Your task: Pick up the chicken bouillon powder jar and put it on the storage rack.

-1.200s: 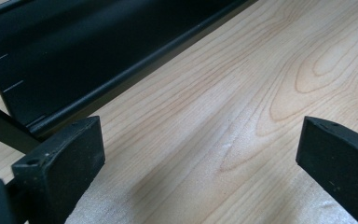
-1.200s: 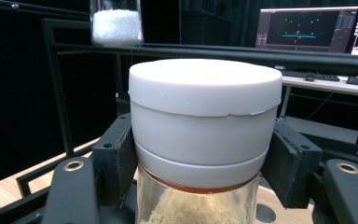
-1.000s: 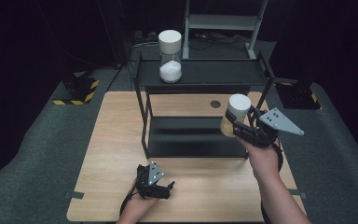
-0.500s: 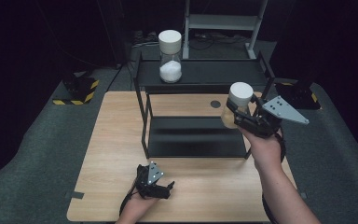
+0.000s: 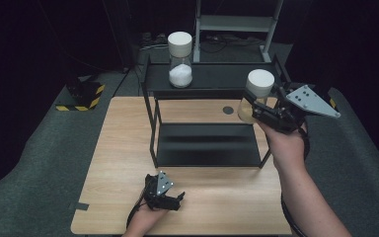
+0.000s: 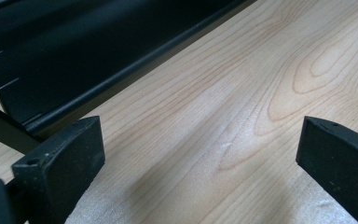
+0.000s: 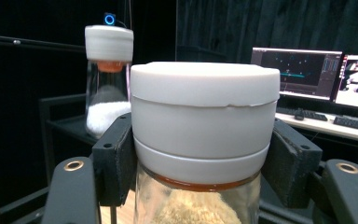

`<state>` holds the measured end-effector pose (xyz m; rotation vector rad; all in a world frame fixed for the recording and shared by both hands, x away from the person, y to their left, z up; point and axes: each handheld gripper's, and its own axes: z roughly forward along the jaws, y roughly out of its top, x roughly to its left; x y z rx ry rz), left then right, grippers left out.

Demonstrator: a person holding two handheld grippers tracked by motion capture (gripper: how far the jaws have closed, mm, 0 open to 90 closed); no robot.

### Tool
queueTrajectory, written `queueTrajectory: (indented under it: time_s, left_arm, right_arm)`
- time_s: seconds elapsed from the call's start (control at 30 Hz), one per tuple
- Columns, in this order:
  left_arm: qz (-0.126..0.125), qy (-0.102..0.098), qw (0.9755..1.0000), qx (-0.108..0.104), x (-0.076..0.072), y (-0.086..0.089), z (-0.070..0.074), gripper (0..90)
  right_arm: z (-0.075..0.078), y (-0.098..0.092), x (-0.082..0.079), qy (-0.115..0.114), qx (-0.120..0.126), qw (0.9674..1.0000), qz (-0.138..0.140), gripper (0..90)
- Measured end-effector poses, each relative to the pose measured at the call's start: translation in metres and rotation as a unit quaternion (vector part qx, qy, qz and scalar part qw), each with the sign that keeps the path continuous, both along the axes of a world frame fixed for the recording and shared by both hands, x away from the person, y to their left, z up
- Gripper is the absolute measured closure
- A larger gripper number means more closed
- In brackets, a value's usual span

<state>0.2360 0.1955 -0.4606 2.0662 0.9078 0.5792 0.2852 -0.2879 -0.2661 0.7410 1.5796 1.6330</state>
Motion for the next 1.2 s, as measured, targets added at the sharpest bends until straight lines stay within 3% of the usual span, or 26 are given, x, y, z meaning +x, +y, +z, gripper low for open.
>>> queueTrajectory:
  time_s: [0.5, 1.2]
  left_arm:
    - [0.000, 0.000, 1.0000, -0.002, 0.000, 0.001, 0.000, 1.4]
    - [0.000, 0.007, 0.9999, -0.014, 0.002, 0.005, 0.000, 1.4]
  right_arm:
    - [0.023, 0.009, 0.015, -0.013, 0.005, 0.9997, -0.020, 34.1]
    - [0.040, 0.034, 0.064, 0.007, 0.007, 0.9988, -0.048, 34.1]
